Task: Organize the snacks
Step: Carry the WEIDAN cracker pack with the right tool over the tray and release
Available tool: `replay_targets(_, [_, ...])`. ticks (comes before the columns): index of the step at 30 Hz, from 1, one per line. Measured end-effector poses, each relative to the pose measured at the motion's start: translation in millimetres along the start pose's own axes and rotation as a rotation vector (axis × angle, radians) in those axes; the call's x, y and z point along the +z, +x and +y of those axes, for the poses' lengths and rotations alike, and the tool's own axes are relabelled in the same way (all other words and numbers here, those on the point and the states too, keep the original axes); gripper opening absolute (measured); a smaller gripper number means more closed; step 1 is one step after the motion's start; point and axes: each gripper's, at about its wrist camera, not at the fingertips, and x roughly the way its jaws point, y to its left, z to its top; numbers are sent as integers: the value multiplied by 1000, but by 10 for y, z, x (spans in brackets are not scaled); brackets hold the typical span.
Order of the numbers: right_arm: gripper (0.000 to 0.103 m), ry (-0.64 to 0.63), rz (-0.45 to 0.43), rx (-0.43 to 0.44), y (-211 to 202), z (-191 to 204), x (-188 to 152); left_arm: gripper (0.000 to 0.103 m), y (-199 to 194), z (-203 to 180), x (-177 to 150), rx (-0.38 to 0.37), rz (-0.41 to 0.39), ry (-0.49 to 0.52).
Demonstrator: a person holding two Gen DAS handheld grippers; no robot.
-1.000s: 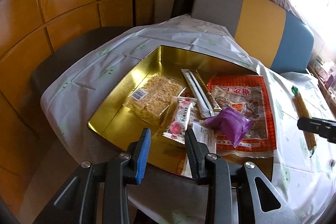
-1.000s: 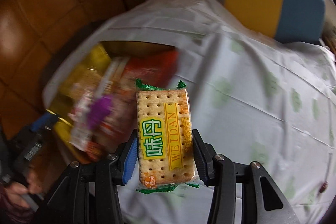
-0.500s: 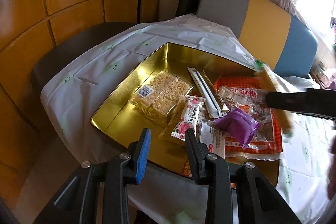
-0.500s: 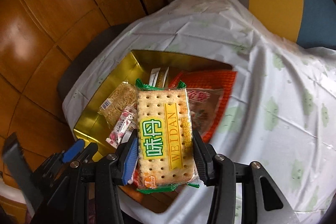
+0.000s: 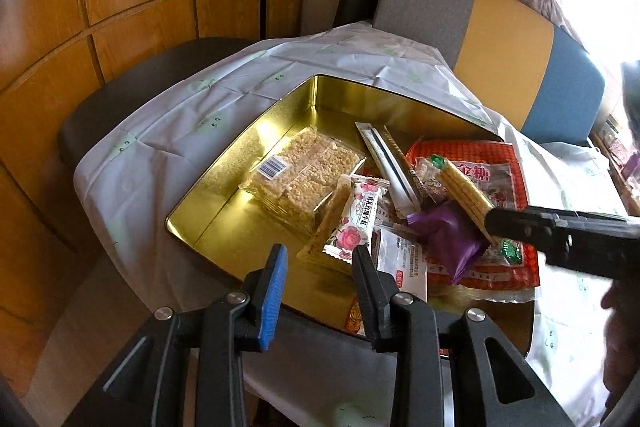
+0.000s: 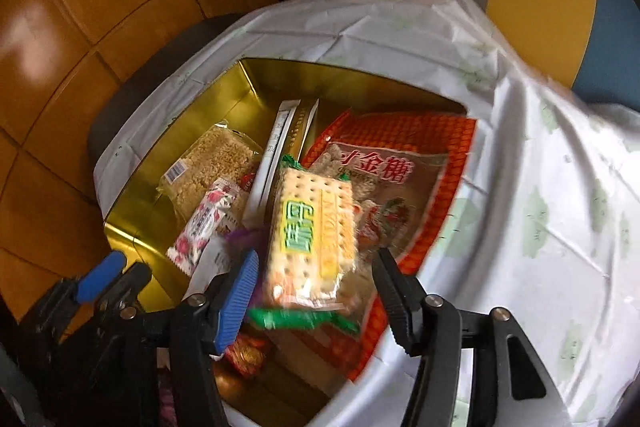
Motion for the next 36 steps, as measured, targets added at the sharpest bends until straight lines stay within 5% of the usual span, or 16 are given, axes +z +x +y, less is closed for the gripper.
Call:
replay_targets(2, [58,-25,5,-2,-14,32,-41,34,-3,-12,-7,0,0,5])
replay_targets(4, [39,-32,0,1,9,54,-51,34,-14,-19,-10,-1,-3,8])
replay_targets(12, [38,-60,-1,-57,276,117,6,34,0,-21,-12,7,1,7])
replay_targets(27, [41,-47,12,7,126,32,-96,38,-80,-128,-47,8,-15,25])
replay_targets(36, [44,-99,12,-41,245,95,-167,43,-91,-124,-47,11,-18,19])
